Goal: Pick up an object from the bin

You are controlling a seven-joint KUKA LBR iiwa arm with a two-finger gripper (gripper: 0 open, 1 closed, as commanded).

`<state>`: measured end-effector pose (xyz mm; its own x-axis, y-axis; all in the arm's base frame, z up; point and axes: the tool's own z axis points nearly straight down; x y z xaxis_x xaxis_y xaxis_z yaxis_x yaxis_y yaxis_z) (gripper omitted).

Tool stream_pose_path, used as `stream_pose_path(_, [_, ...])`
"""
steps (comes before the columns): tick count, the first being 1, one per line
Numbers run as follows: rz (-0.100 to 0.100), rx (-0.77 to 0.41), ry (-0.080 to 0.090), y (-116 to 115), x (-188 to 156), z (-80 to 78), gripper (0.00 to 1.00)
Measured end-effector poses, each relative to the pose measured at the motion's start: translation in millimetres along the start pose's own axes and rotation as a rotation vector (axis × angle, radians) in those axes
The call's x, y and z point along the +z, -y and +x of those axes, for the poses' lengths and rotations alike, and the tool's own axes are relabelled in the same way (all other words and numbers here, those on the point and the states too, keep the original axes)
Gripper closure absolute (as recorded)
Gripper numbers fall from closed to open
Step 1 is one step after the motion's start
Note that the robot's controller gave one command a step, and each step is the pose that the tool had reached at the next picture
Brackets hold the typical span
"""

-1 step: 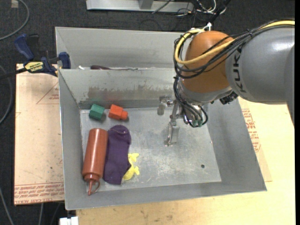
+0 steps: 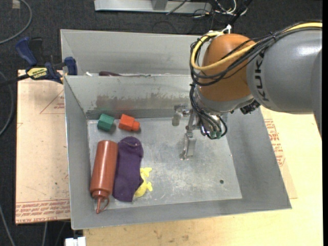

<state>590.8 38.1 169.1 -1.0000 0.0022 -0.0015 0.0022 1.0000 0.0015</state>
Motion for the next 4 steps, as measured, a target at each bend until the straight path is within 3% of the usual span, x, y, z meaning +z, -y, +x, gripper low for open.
stream_pose_path(1, [0.002,-0.02,0.011,-29.2,32.8,15.2,0.0])
stream_pose_path(2, [-0.003,-0.067,-0.003,-63.9,72.4,1.0,0.0])
stream_pose_path(3, [-0.001,-0.039,0.011,-59.4,83.3,-1.4,0.0])
stream_pose_path(4, [-0.005,0.001,0.0,-150.2,78.3,1.6,1.0])
